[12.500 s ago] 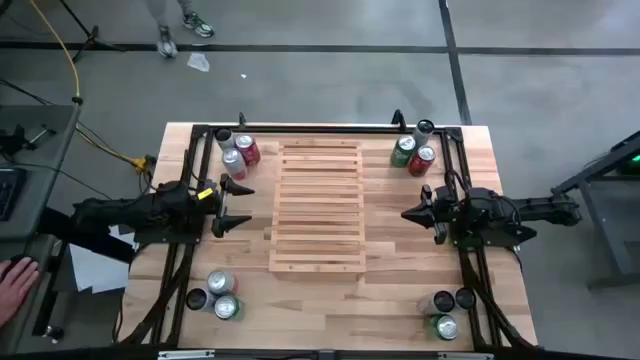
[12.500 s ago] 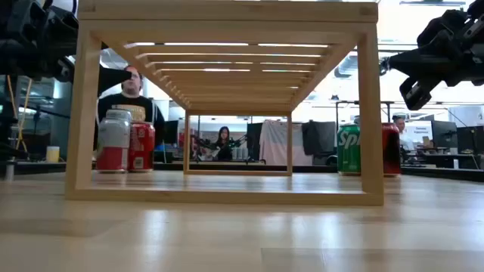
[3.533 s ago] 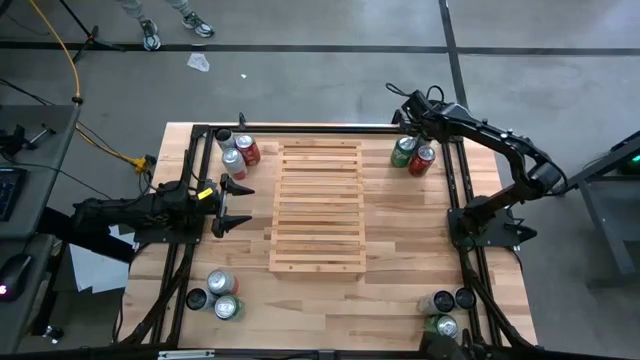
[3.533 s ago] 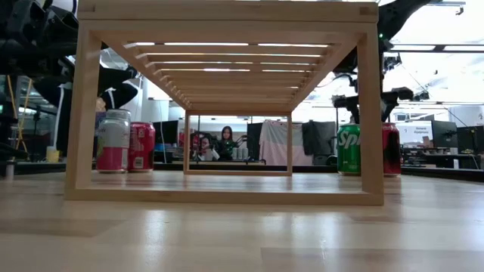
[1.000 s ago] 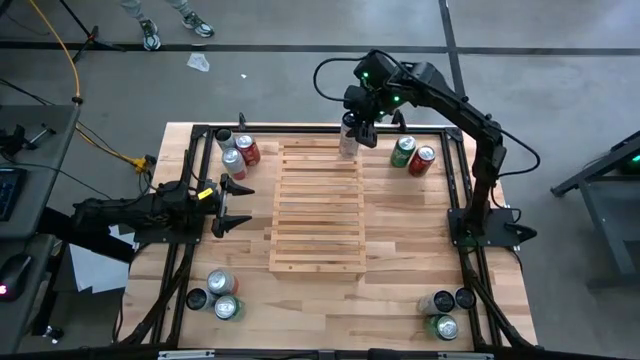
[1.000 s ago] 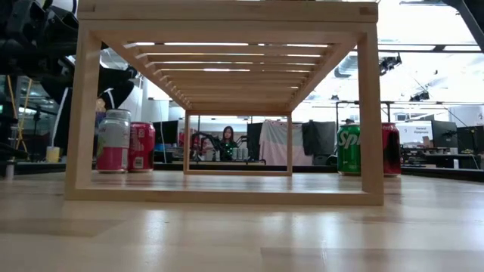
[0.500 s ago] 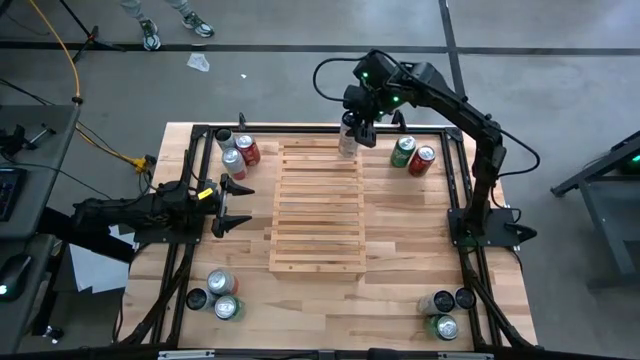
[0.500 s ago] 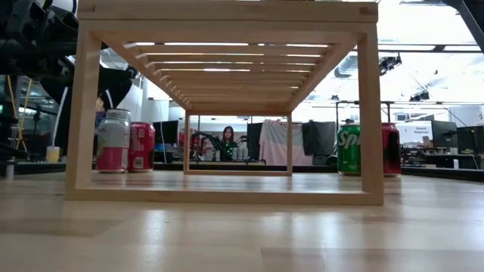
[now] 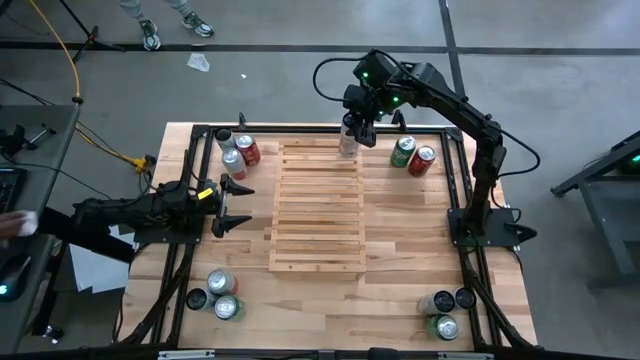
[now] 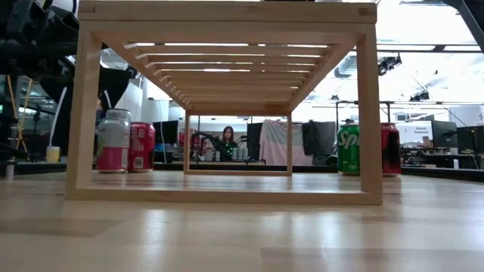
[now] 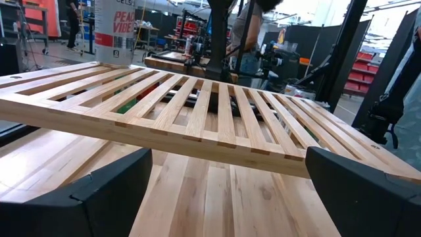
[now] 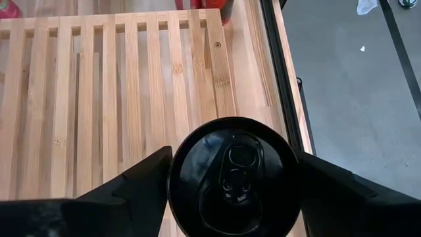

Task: Place canned beverage on shelf
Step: Put the white pink soda can on the shelf

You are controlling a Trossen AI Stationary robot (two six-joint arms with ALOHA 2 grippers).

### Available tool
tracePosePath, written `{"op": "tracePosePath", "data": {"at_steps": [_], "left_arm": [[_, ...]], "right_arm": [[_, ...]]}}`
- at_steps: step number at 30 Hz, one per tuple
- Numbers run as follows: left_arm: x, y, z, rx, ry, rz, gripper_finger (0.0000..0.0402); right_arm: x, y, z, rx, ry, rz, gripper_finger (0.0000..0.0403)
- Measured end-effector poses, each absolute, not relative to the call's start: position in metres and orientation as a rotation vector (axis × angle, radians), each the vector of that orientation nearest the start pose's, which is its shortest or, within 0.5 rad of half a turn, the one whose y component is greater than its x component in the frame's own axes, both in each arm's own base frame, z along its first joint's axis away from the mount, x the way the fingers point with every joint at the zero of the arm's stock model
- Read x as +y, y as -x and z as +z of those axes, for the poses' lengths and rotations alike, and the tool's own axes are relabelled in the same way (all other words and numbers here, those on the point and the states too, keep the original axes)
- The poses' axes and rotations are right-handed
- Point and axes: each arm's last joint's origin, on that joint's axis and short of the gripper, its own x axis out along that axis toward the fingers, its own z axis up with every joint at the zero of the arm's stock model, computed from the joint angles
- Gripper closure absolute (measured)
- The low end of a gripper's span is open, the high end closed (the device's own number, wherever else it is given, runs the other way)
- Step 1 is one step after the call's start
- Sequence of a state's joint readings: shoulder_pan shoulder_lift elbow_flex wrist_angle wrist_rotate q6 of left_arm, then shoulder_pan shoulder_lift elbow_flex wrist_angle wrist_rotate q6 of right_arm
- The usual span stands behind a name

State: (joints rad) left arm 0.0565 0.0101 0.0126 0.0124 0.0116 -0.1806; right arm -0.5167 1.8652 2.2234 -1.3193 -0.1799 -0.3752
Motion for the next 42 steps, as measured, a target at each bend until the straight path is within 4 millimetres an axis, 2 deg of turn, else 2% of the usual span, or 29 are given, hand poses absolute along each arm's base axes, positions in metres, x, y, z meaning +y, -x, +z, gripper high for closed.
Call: {"op": "tracePosePath", "data": {"at_steps": [42], "left_arm": [[0.0052, -0.0974, 0.1683, -0.019, 0.18, 0.044, 0.0009]], "right_arm": [[-0.1734, -0.3158, 0.4194, 0.94, -0.016, -0.148, 0.0128]]}}
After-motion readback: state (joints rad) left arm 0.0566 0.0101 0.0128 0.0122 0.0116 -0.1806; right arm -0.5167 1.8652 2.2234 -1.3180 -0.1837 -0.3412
